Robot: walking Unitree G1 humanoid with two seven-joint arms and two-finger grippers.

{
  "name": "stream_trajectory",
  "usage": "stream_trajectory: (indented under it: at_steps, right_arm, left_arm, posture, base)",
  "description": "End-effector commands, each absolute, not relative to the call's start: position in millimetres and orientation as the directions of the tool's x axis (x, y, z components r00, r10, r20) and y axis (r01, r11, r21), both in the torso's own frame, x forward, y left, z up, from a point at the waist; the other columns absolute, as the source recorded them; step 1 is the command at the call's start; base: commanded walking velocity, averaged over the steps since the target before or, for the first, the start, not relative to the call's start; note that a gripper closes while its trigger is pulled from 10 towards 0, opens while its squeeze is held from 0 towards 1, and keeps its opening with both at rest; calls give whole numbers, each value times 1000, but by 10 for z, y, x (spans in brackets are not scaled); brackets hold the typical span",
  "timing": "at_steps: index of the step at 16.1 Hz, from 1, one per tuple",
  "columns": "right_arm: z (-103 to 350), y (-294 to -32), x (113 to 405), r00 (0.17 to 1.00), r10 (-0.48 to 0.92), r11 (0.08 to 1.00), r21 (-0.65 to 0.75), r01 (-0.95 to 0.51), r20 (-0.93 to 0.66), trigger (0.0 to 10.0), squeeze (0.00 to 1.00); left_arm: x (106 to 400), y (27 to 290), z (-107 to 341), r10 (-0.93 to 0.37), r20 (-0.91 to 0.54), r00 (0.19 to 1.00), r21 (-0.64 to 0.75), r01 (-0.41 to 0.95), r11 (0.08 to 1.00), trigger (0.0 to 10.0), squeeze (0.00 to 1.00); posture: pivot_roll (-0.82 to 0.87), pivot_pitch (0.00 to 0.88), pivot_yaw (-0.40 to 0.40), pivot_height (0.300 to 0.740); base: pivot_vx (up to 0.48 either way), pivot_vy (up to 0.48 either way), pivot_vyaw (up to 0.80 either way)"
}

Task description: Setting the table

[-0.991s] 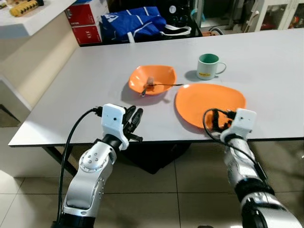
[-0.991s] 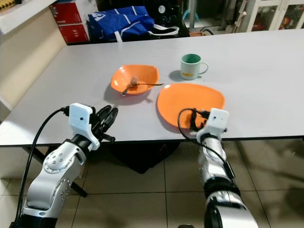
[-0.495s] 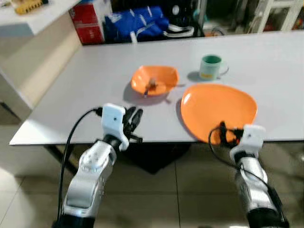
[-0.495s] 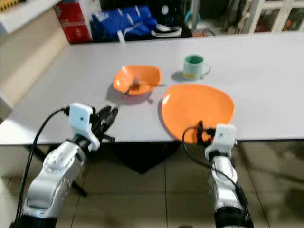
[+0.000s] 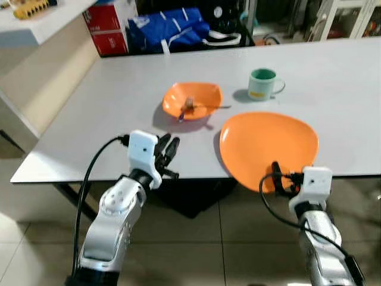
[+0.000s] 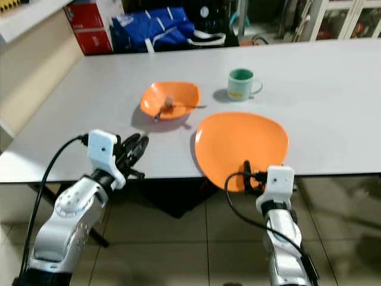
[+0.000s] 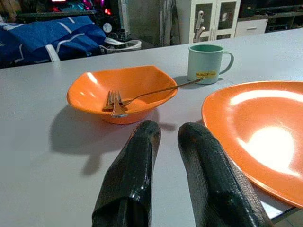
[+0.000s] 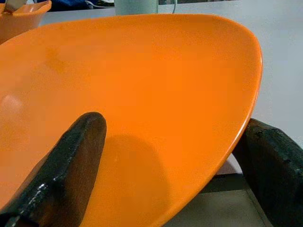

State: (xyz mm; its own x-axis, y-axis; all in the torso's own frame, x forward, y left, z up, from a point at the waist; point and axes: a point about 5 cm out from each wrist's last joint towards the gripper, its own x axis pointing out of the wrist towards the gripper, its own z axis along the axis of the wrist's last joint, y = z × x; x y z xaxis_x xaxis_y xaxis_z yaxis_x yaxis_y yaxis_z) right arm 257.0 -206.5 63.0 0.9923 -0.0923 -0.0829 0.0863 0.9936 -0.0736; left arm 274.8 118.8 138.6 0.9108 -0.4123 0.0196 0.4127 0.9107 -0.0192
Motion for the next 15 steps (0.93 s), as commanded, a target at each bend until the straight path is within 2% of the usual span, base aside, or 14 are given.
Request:
stream_trajectory:
  at_steps: [1, 9, 15]
  right_arm:
    - [606, -1988, 2593, 990, -75, 994, -89, 65, -115, 10000, 0]
    - [808, -1805, 2976, 996, -66, 997, -52, 62, -68, 10000, 0]
    - [878, -1867, 3268, 993, -111, 991, -83, 107, -50, 10000, 0]
  left_arm:
    - [2778, 1207, 1398, -408, 22, 913, -13, 408, 913, 10000, 0]
    - [2747, 1222, 1399, -401, 20, 916, -11, 401, 916, 10000, 0]
    - [2726, 1258, 1399, -393, 15, 919, -4, 393, 919, 10000, 0]
  posture:
    - [-273, 0, 139, 740]
    - [-240, 0, 139, 740]
    - [-218, 0, 142, 740]
  base:
    - [0, 0, 0]
    - [0, 0, 0]
    - [0, 0, 0]
